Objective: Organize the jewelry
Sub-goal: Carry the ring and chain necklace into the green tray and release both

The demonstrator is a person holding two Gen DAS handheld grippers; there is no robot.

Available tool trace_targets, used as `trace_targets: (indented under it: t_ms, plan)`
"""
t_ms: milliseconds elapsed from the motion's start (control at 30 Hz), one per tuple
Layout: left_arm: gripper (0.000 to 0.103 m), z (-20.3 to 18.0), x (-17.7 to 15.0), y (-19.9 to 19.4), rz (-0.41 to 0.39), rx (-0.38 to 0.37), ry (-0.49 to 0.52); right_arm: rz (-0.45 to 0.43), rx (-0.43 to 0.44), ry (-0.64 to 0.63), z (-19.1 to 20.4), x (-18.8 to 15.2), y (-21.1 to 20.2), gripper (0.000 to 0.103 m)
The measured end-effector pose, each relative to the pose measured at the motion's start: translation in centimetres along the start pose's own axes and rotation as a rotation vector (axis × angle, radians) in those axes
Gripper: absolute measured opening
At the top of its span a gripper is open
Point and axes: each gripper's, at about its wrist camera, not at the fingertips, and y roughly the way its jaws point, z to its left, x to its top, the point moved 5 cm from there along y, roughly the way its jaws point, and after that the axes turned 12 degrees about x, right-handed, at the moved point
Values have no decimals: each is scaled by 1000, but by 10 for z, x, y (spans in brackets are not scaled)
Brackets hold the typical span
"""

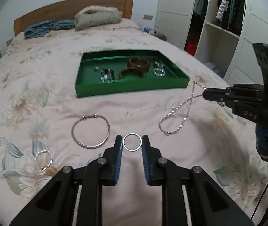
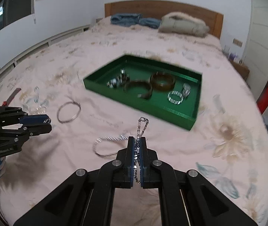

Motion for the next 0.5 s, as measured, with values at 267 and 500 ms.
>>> trace_targets:
  t_ms: [267, 500]
  plan:
    - [19, 11, 46, -32, -67, -18, -53, -112, -69, -44, 8, 57, -58, 4]
    - [19, 26, 109, -5, -63, 4, -104, -199, -121, -41, -7, 129, -56, 4]
